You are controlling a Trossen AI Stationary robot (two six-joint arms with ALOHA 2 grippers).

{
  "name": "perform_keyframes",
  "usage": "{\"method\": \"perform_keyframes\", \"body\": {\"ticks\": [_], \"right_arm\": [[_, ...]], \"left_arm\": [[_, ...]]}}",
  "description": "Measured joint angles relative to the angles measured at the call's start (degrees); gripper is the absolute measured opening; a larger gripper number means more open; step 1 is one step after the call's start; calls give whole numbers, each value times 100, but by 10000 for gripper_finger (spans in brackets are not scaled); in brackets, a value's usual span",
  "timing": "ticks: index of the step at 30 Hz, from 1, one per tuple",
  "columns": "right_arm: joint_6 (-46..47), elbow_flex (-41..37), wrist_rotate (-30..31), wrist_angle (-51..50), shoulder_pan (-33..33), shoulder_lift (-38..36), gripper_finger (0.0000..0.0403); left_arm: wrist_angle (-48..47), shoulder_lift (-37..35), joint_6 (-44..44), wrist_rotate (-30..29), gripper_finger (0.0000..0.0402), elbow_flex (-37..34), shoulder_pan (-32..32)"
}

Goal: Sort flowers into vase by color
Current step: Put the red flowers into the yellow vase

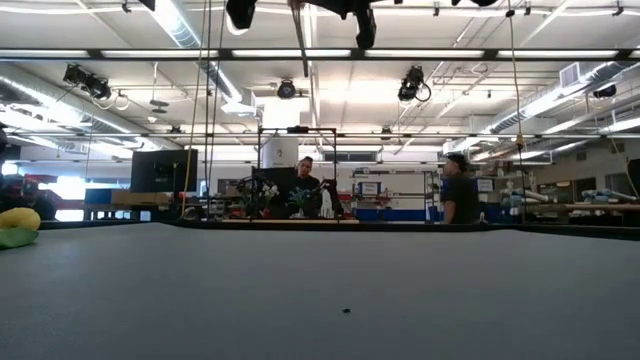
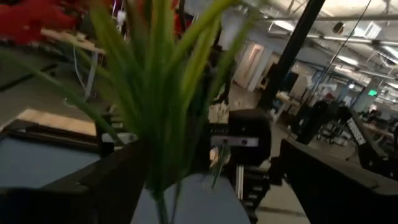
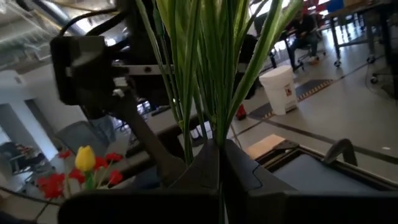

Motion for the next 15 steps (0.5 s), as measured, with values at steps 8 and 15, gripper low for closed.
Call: {"method": "perform_keyframes", "body": {"ticks": [8,15], "right_arm": [[0,4,-8,-230,-7,0,8],[0,4,-23,-431,-19,0,10]], "left_arm": [[177,124,-144,-62,305,0,11],[314,370,-190,-24,190,-4,-59]]}}
